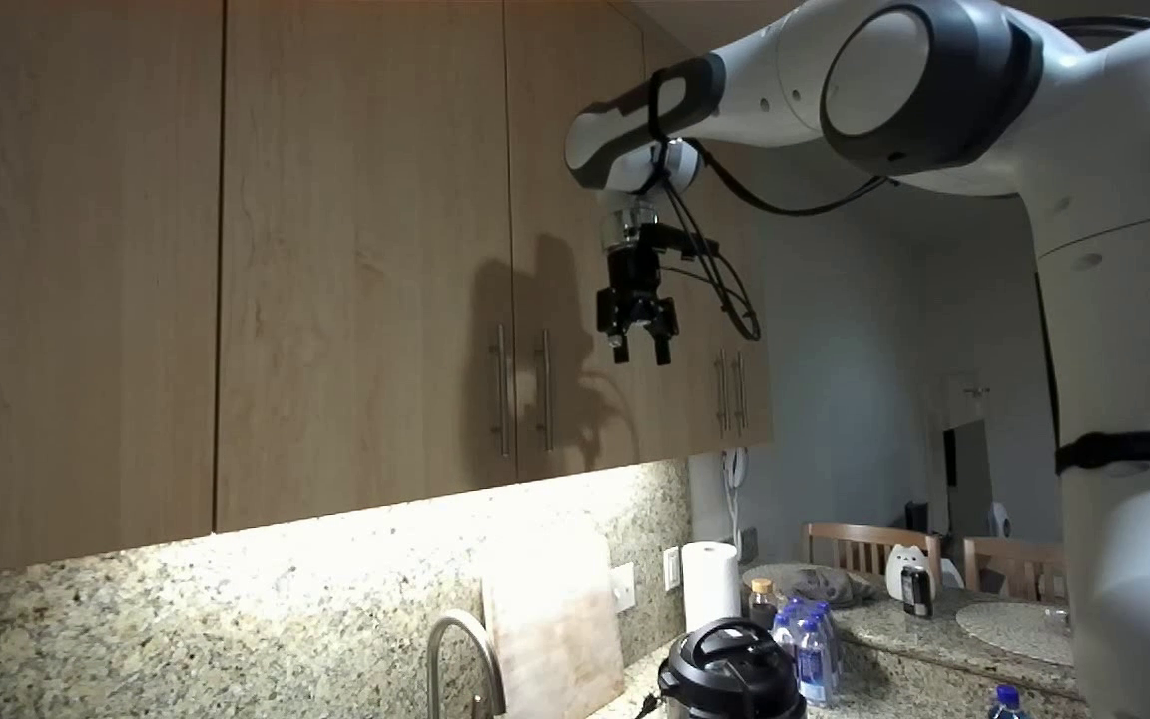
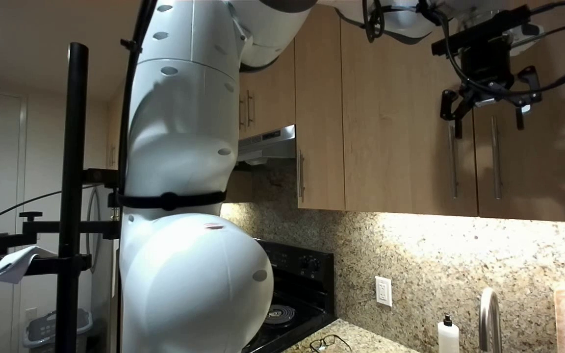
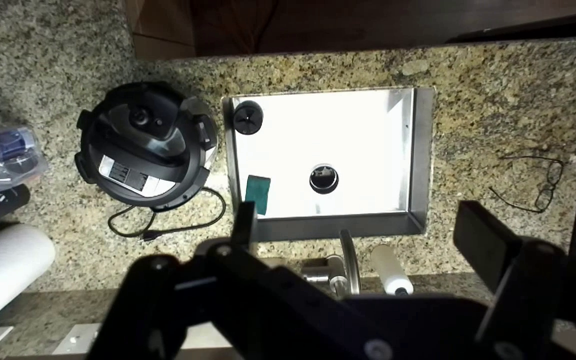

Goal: Close the cabinet door

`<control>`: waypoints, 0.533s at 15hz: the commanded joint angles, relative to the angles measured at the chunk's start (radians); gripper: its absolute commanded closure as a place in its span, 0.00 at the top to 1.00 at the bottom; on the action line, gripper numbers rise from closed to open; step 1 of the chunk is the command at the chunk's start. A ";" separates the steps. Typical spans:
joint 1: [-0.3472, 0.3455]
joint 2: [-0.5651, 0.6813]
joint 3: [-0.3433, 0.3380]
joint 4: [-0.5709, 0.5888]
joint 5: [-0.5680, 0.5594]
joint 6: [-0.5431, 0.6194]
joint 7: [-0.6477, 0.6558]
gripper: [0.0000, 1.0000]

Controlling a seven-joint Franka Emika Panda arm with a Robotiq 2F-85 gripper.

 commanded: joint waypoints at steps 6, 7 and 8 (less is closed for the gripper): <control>-0.045 0.001 0.028 -0.030 0.016 -0.005 0.000 1.00; -0.048 0.000 0.027 -0.030 0.021 -0.005 0.000 1.00; -0.049 -0.001 0.027 -0.030 0.023 -0.005 0.000 1.00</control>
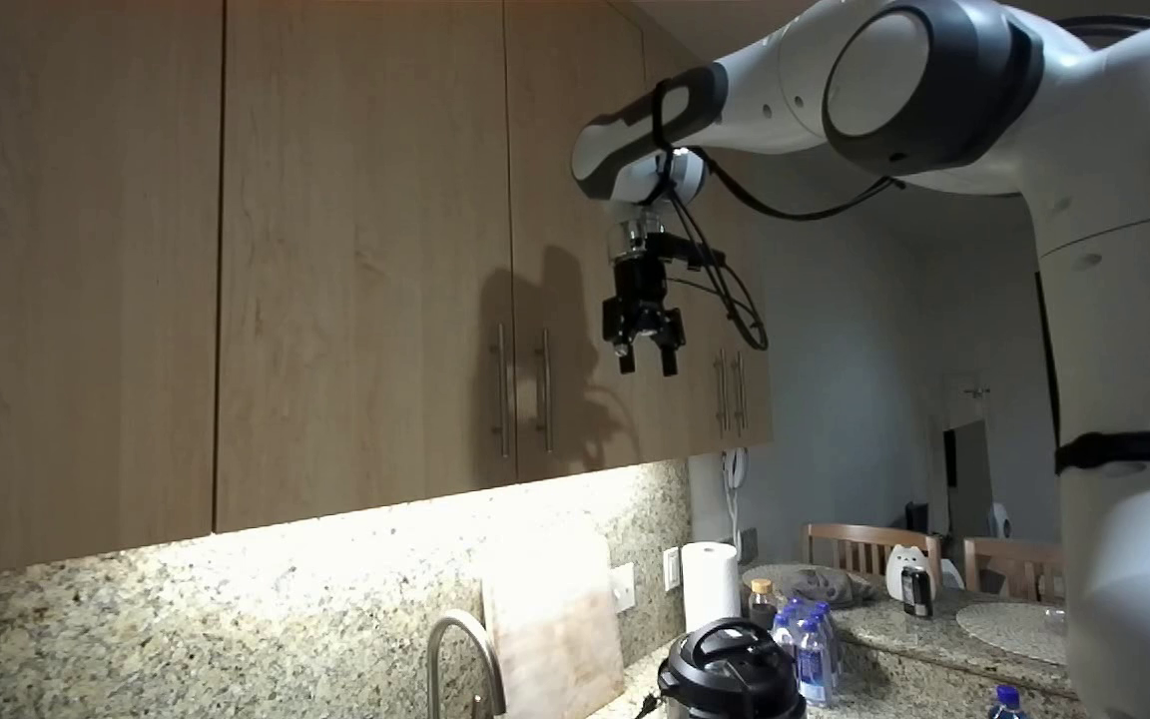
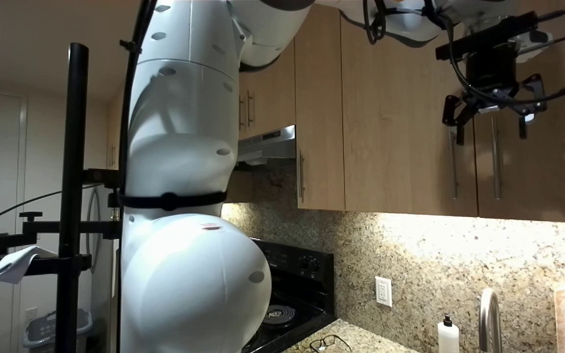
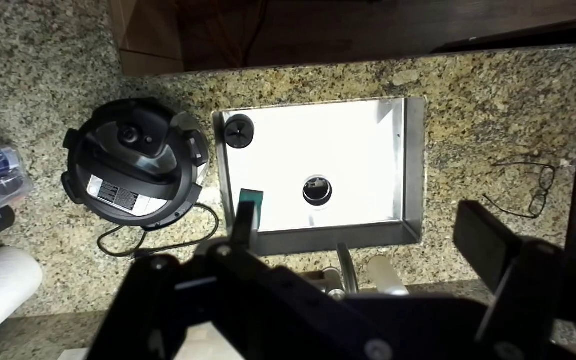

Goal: Close the cabinet door

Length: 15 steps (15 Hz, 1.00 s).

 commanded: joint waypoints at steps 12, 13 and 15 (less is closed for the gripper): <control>-0.023 -0.003 0.025 -0.006 0.006 -0.001 0.008 0.74; -0.023 -0.007 0.027 -0.018 0.005 0.004 0.014 0.67; -0.023 -0.022 0.030 -0.048 0.008 0.016 0.023 0.53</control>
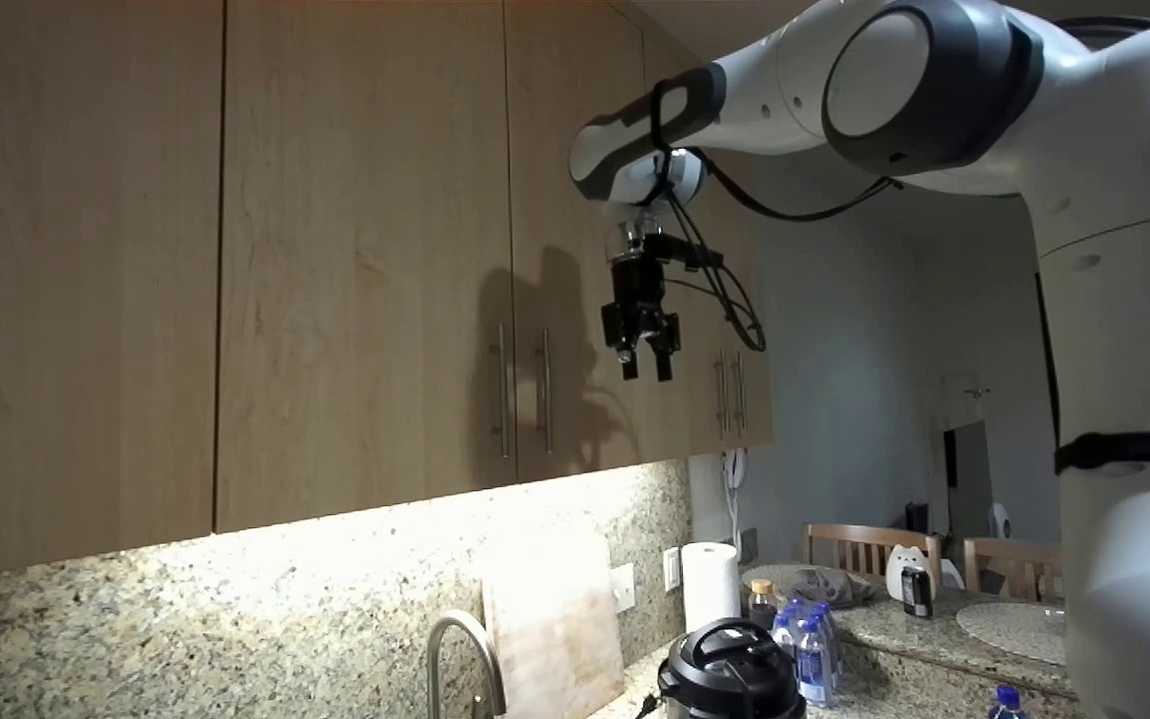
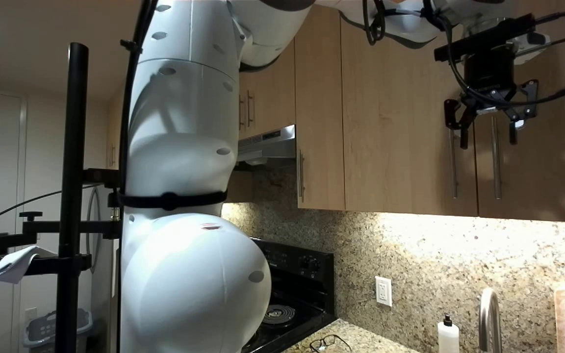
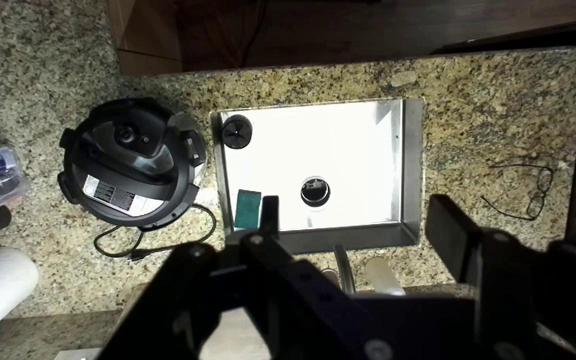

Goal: Close the cabinet door

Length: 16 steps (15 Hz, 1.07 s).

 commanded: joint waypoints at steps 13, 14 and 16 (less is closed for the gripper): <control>-0.032 -0.042 0.018 -0.275 0.014 0.024 0.046 0.73; -0.033 -0.046 0.017 -0.293 0.015 0.031 0.056 0.80; -0.039 -0.058 0.015 -0.333 0.024 0.046 0.067 0.91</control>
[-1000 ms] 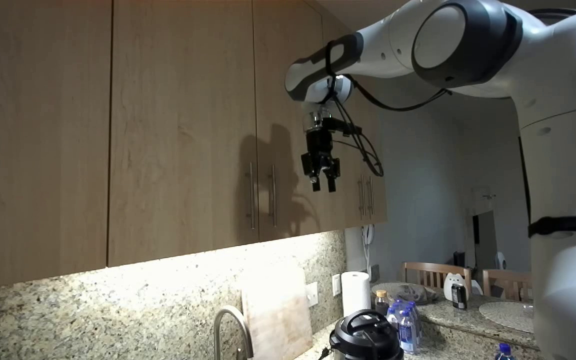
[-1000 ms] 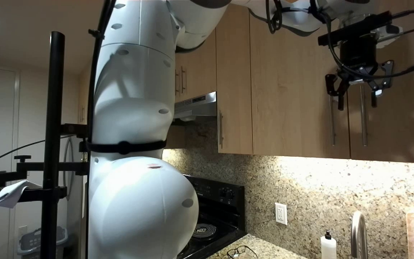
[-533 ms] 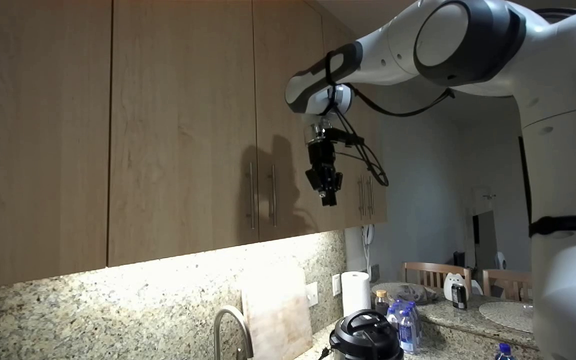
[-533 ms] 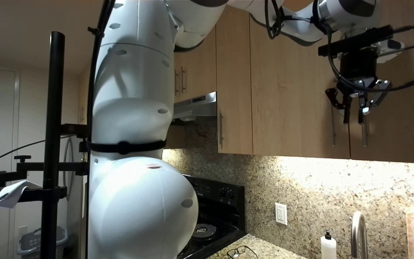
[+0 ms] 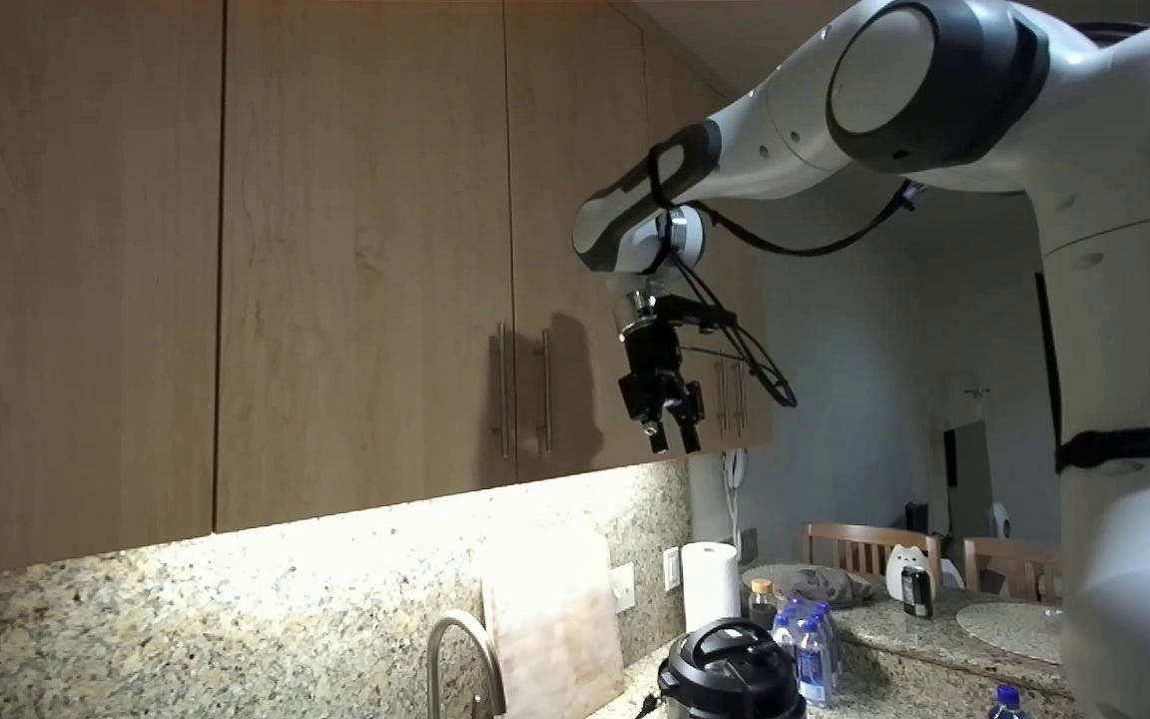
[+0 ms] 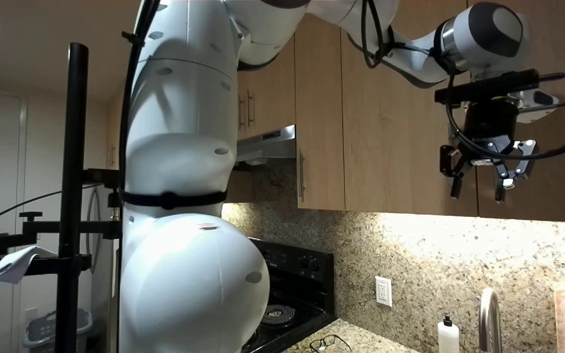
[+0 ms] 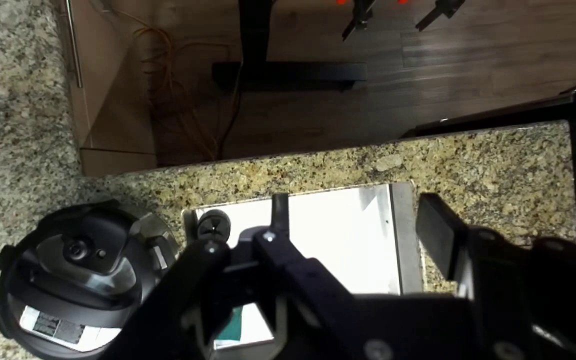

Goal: Close the cabinet door

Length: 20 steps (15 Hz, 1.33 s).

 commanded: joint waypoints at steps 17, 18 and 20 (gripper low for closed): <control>-0.054 -0.309 0.016 -0.611 0.053 0.575 0.290 1.00; -0.054 -0.332 0.022 -0.637 0.026 0.585 0.285 1.00; -0.052 -0.378 0.032 -0.680 -0.021 0.589 0.261 1.00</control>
